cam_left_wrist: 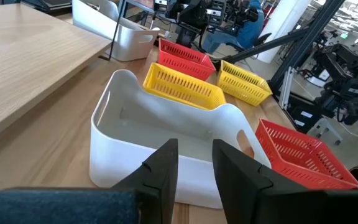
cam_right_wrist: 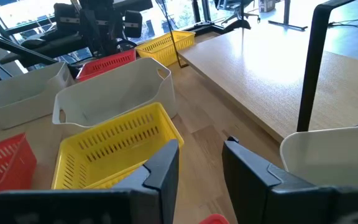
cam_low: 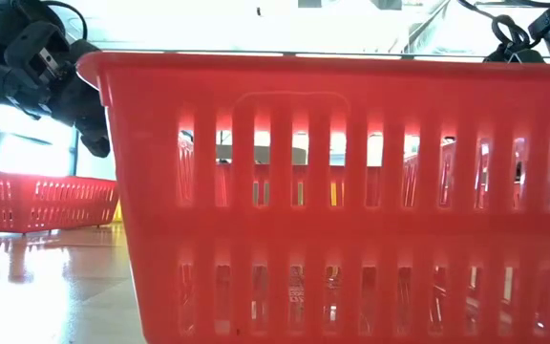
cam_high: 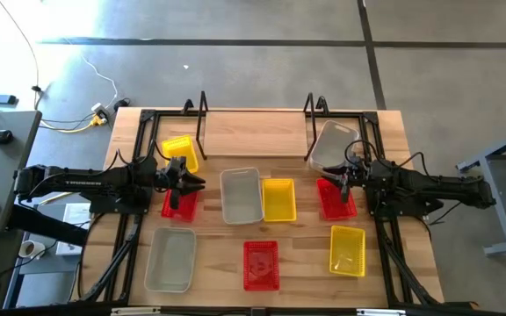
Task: Stack baskets on shelf by color
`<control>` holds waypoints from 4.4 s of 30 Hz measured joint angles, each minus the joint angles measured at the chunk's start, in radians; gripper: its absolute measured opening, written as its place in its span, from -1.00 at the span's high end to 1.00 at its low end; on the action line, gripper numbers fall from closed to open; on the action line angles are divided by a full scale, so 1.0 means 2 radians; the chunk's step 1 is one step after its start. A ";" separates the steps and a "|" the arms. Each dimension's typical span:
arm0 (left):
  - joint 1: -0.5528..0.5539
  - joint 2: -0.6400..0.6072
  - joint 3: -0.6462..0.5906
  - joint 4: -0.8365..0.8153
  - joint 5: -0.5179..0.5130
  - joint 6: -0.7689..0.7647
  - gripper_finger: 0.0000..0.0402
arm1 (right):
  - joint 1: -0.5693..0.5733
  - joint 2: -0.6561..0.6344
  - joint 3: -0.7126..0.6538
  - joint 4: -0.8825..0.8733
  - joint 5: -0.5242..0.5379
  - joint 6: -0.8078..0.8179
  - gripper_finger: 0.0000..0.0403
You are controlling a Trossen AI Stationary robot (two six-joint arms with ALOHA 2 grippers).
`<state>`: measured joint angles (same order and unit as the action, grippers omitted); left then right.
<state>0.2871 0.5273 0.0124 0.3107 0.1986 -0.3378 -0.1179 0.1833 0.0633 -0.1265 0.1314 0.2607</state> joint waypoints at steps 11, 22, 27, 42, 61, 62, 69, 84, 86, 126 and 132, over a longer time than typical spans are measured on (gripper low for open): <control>0.000 0.000 0.000 0.000 0.000 0.000 0.55 | 0.000 0.000 0.000 0.003 0.000 0.000 0.45; 0.000 0.000 0.000 0.000 0.000 0.000 0.55 | 0.000 0.000 0.000 0.024 0.001 0.016 0.45; 0.000 0.000 0.000 0.000 0.000 0.000 0.55 | 0.000 0.000 0.000 0.056 0.011 0.026 0.45; 0.000 0.000 0.000 0.000 0.000 0.000 0.55 | 0.000 0.018 0.101 0.039 0.034 -0.064 0.26; 0.000 0.000 0.000 0.000 0.000 0.000 0.55 | 0.000 0.244 0.316 -0.261 0.121 -0.008 0.04; 0.000 0.000 0.000 0.000 0.000 0.000 0.55 | 0.000 0.255 0.316 -0.271 0.119 0.002 0.04; 0.000 0.000 0.000 0.000 0.000 0.000 0.55 | 0.000 0.334 0.317 -0.321 0.117 0.053 0.04; 0.000 0.000 0.000 0.000 0.000 0.000 0.55 | -0.024 0.478 0.317 -0.307 0.111 0.084 0.04; 0.000 0.000 0.000 0.000 0.000 0.000 0.55 | -0.028 0.493 0.317 -0.300 0.104 0.084 0.04; 0.000 0.000 0.000 0.000 0.000 0.000 0.55 | -0.036 0.601 0.318 -0.300 0.111 0.128 0.97; 0.000 0.000 0.000 0.000 0.000 0.000 0.55 | -0.036 0.599 0.318 -0.302 0.117 0.128 0.99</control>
<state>0.2871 0.5274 0.0126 0.3106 0.1982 -0.3378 -0.1894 1.3814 0.7002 -0.7301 0.3657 0.5160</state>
